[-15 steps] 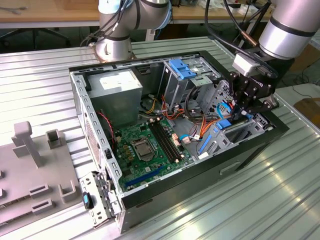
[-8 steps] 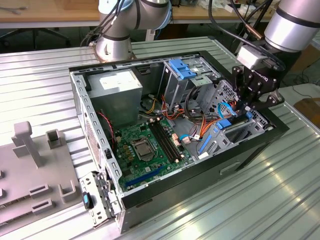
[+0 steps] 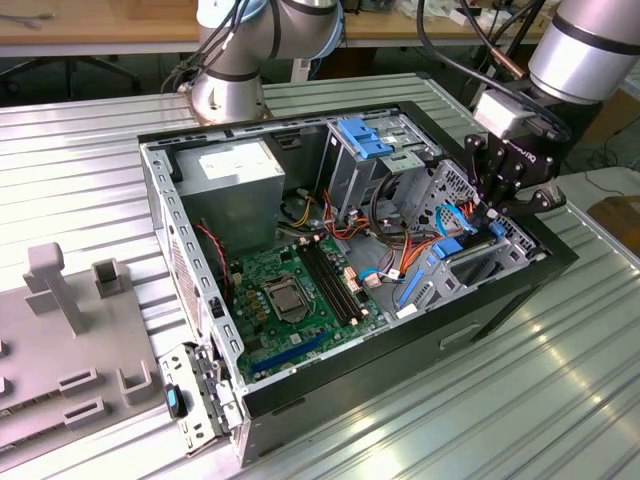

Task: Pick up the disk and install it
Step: 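Insert the second disk wire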

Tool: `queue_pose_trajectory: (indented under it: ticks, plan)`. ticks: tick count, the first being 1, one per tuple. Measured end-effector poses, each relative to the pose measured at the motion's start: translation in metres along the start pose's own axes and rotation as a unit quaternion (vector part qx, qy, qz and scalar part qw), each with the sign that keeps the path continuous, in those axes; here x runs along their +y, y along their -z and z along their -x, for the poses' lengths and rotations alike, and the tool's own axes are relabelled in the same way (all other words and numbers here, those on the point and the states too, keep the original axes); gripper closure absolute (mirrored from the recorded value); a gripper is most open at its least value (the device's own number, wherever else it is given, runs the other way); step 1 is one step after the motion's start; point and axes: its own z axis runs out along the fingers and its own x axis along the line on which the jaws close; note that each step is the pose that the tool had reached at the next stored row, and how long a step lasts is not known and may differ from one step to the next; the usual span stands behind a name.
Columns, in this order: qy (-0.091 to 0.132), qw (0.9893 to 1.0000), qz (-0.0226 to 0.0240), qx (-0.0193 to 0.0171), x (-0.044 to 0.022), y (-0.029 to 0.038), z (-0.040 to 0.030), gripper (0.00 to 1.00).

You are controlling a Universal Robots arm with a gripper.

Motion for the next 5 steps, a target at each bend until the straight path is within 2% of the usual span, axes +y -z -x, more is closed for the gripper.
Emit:
queue_pose_trajectory:
  ticks: [5]
  plan:
    - [0.000, 1.0000, 0.0000, 0.0000, 0.0000, 0.0002, 0.0000, 0.89]
